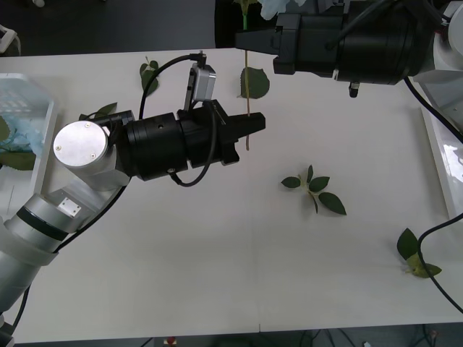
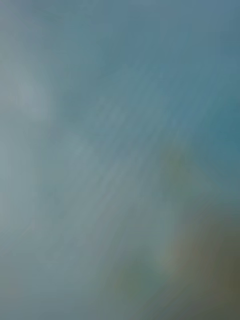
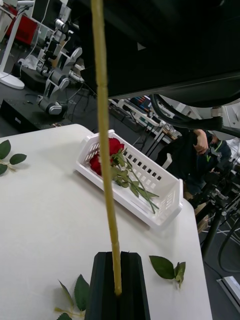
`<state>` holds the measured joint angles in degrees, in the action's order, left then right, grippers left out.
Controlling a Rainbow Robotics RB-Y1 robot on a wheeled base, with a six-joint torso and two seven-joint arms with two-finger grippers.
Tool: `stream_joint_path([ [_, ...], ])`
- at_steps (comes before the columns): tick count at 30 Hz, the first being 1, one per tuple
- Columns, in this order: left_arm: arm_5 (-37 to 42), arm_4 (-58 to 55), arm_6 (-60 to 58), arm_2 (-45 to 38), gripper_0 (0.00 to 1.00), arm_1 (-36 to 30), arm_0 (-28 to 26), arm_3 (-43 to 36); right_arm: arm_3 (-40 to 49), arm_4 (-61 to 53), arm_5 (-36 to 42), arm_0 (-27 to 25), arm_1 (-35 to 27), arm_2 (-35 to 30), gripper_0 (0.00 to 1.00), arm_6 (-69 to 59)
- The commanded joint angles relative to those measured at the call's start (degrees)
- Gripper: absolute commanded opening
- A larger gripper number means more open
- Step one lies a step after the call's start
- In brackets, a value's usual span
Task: Place the red flowers into the right box and the blue flowers into the left box. If a person shows an open palm, hand one flower to the person first, then continue sorting.
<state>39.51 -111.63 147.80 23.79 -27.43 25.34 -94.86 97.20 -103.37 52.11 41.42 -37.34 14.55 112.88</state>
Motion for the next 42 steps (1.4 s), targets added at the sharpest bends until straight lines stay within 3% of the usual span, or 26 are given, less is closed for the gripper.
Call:
stream_joint_path([
  [1, -1.02, -0.96, -5.33, 0.56, 0.00, 0.62, 2.52, -0.76, 2.29, -0.69, -1.31, 2.17, 0.25, -1.10, 0.77, 1.91],
  [3, -1.02, -1.31, -5.33, 0.56, 0.00, 0.44, 2.61, -0.76, 2.21, -0.34, -2.01, 2.17, -0.19, -1.01, 0.92, 2.26],
  [5, -1.02, -1.66, -5.25, 0.56, 0.00, 0.09, 2.61, -0.76, 2.21, -0.16, -2.45, 2.17, -0.63, -1.10, 1.00, 2.61],
  [14, -1.46, -7.38, -4.81, -0.32, 0.00, -6.50, 2.96, -1.03, 2.03, -0.60, -1.31, 2.17, -4.85, -1.10, 1.00, 4.28],
  [20, -0.58, -9.40, -5.60, -3.92, 0.00, -13.09, 2.43, -0.85, -0.96, -2.98, 6.34, 1.56, -10.30, -1.10, 1.00, 10.52],
  [26, 3.73, -9.05, -6.30, -9.63, 0.00, -20.47, -1.78, -0.68, -7.29, -7.72, 16.80, 1.03, -15.74, -1.10, 1.00, 23.71],
  [34, 25.00, 4.40, -8.85, -29.85, 0.00, -25.57, -12.42, -0.68, -7.99, -11.68, 21.81, -3.19, -23.13, -1.10, 1.00, 41.72],
  [38, 37.13, 13.72, -15.62, -44.53, 0.00, -25.66, -17.34, 2.84, -6.14, -14.40, 22.16, -6.35, -26.20, -1.01, 1.00, 42.12],
  [42, 45.83, 25.23, -15.70, -55.43, 0.00, -26.54, -18.22, 7.50, -5.88, -14.23, 23.04, -7.76, -27.87, -1.01, 1.00, 42.12],
])
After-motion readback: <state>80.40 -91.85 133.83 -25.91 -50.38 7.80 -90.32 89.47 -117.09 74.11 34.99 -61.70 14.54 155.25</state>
